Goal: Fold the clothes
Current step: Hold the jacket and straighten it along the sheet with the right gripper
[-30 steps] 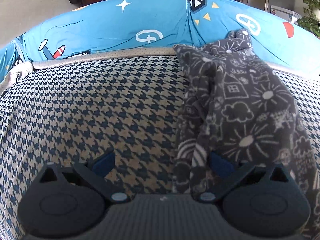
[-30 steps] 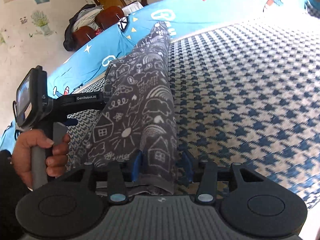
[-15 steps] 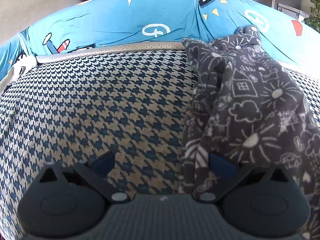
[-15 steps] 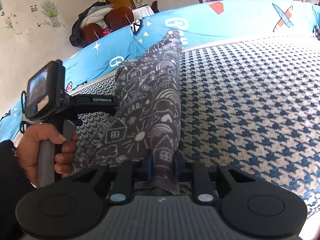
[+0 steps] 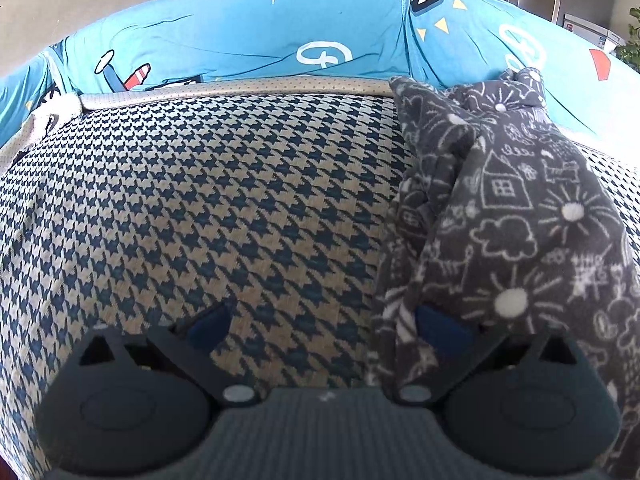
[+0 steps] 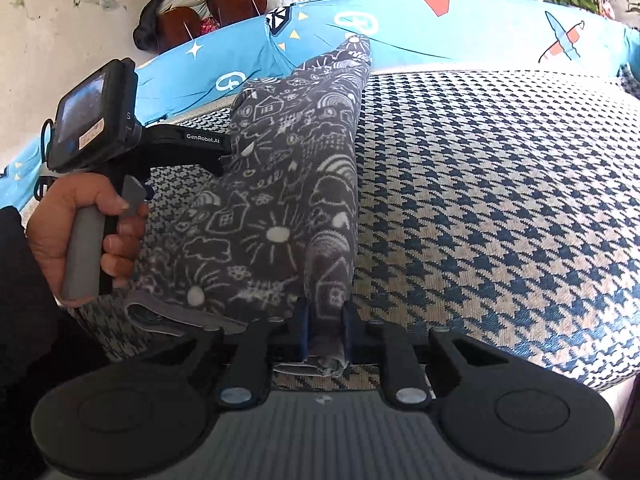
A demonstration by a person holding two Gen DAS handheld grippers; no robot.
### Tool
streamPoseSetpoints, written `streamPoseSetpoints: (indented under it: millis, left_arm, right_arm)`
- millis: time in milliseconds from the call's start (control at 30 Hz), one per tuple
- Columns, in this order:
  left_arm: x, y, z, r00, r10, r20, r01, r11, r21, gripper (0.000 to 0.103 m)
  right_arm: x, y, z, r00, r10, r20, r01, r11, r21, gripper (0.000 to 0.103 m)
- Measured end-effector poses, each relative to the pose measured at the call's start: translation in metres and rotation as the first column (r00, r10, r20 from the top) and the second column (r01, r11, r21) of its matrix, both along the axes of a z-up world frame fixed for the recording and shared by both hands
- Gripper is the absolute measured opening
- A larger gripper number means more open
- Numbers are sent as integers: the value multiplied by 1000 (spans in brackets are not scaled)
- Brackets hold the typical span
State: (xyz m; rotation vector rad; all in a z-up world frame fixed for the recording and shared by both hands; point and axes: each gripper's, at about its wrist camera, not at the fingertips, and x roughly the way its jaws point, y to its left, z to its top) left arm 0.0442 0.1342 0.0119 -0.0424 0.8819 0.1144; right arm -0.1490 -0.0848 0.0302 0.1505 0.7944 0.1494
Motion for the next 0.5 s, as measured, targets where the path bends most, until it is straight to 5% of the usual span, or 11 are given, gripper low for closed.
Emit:
streamPoseSetpoints:
  millis: [500]
  left_arm:
    - [-19, 4, 9, 999, 31, 36, -30, 999, -40, 103]
  right_arm:
    - [23, 19, 3, 996, 79, 37, -79, 997, -21, 18]
